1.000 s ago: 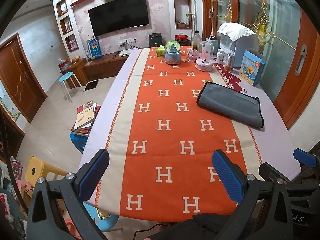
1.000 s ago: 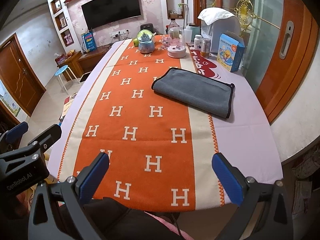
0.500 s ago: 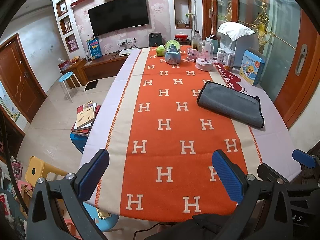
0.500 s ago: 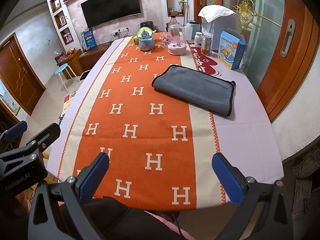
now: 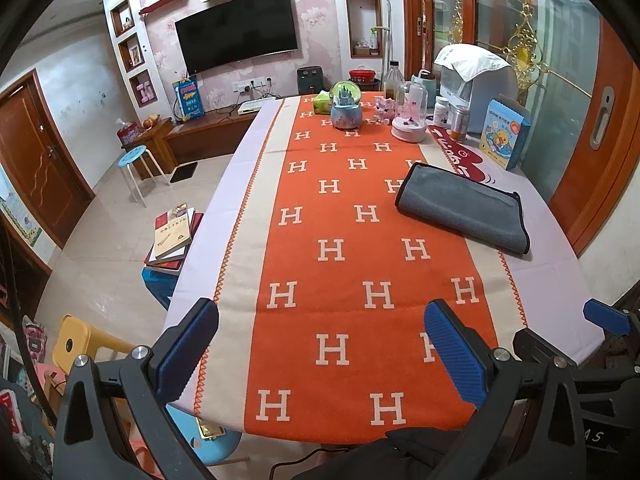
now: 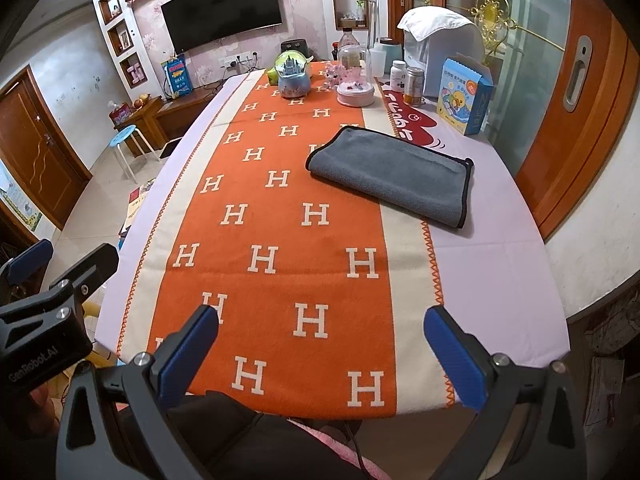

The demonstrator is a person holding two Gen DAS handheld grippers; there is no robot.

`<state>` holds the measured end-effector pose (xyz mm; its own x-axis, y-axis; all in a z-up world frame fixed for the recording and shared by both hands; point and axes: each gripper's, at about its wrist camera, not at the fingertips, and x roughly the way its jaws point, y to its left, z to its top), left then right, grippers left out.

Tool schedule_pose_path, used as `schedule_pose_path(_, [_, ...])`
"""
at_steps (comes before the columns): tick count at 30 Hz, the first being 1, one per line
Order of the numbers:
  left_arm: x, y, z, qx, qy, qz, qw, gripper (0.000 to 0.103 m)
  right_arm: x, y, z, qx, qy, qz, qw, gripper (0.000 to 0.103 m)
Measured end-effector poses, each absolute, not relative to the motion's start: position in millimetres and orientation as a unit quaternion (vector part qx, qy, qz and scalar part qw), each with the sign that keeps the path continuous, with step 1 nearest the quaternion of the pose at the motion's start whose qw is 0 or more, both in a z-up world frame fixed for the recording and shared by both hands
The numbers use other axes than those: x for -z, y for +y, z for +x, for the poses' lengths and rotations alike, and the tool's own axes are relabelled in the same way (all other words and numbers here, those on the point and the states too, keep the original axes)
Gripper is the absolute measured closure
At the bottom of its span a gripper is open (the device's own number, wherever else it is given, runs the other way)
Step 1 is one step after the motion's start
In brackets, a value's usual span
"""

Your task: Fold towel

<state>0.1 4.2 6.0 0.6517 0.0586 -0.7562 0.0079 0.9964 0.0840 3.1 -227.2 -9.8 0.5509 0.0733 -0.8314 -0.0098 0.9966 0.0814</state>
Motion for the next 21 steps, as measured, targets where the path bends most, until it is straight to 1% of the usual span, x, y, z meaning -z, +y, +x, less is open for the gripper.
schedule_pose_path(21, [-4.6, 7.0, -1.4, -0.011, 0.418, 0.042, 0.907, 0.001, 9.9, -226.1, 3.0, -0.024, 0.474, 0.033, 0.879, 0.0])
